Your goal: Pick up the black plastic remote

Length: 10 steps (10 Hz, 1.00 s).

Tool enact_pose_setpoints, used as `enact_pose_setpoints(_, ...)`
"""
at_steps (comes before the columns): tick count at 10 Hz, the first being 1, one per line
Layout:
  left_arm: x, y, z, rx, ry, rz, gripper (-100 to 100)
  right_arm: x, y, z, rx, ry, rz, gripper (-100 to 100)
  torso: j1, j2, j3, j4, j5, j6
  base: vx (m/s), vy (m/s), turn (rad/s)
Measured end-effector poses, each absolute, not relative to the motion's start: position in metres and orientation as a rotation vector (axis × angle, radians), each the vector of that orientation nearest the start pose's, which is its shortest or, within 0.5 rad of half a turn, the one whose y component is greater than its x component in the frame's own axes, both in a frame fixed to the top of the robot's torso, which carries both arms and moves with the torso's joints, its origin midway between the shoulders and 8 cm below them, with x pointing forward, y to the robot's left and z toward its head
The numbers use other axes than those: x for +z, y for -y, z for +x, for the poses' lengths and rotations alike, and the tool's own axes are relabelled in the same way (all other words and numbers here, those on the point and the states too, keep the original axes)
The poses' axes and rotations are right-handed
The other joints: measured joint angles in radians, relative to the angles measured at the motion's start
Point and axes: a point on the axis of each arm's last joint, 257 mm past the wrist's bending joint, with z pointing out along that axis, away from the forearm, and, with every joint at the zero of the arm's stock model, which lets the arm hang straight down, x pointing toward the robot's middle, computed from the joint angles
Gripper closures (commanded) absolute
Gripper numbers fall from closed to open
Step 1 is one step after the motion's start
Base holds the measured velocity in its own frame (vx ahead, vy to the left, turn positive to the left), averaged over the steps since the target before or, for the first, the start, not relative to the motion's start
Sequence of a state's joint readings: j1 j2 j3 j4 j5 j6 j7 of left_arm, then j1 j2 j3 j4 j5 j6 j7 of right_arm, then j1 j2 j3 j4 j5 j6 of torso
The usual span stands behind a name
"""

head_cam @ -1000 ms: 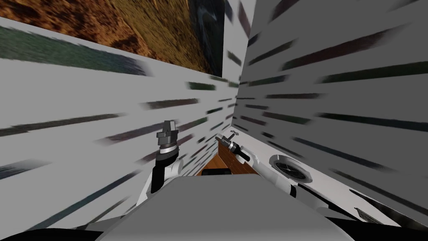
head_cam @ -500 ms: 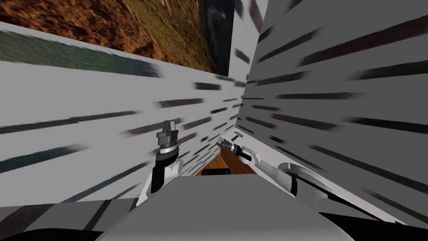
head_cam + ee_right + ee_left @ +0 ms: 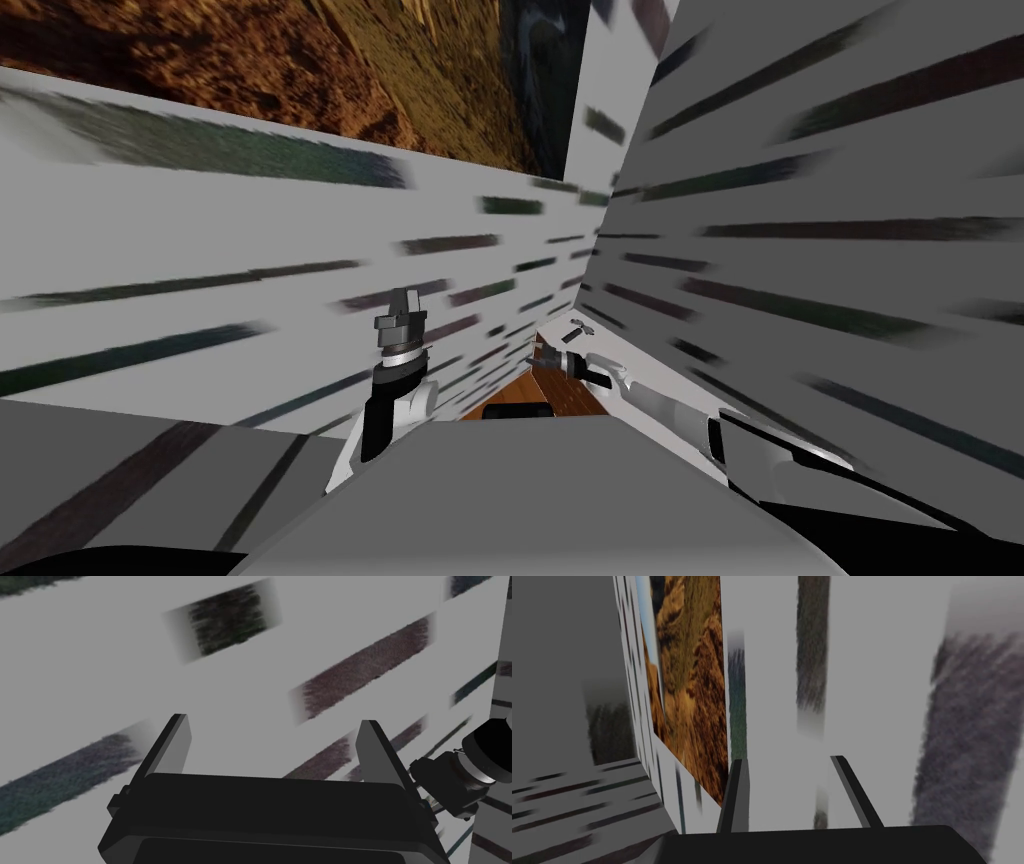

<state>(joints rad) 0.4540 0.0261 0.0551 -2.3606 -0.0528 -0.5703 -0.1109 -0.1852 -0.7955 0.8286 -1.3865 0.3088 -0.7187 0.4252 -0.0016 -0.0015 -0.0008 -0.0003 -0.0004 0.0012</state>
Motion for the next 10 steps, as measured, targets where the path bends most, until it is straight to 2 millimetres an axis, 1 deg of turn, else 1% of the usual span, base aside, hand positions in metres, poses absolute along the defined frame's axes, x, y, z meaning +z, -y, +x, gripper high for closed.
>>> enact_pose_setpoints(1,0.085,-0.272,0.313,-1.165,-0.547,-0.407,0,-0.320,0.091,0.361,1.008,-1.673,-0.816,-100,0.000,0.000,0.000,0.000,0.000,0.001,0.025,-0.012,0.241)
enact_pose_setpoints(2,0.085,-0.272,0.313,-1.165,-0.547,-0.407,0,-0.333,0.104,0.360,0.974,-1.694,-0.881,-100,0.000,-0.001,0.000,0.000,0.000,0.000,0.021,-0.017,0.129)
enact_pose_setpoints(3,0.085,-0.272,0.313,-1.165,-0.547,-0.407,0,-0.344,0.116,0.354,0.950,-1.715,-0.916,-100,0.000,0.000,0.000,0.000,0.000,0.001,0.007,-0.009,-0.030)
enact_pose_setpoints(4,0.085,-0.272,0.313,-1.165,-0.547,-0.407,0,-0.350,0.119,0.354,0.937,-1.725,-0.927,-100,0.000,0.000,0.000,0.000,0.000,0.001,0.019,-0.004,0.221)
enact_pose_setpoints(7,0.085,-0.272,0.313,-1.165,-0.547,-0.407,0,-0.383,0.160,0.344,0.836,-1.786,-1.076,-100,0.000,-0.001,0.000,0.000,0.000,0.000,0.025,-0.020,0.170)
enact_pose_setpoints(8,0.085,-0.272,0.313,-1.165,-0.547,-0.407,0,-0.392,0.172,0.344,0.807,-1.804,-1.109,-100,0.000,-0.001,0.000,0.000,0.000,0.001,0.026,-0.025,0.279)
enact_pose_setpoints(9,0.085,-0.272,0.313,-1.165,-0.547,-0.407,0,-0.402,0.195,0.343,0.760,-1.831,-1.168,-100,-0.001,-0.001,-0.001,0.000,0.000,0.000,0.047,-0.034,0.376)
enact_pose_setpoints(10,0.085,-0.272,0.313,-1.165,-0.547,-0.407,0,-0.414,0.212,0.330,0.713,-1.855,-1.245,-100,-0.001,-0.002,-0.001,0.000,0.000,0.000,0.037,-0.032,0.130)
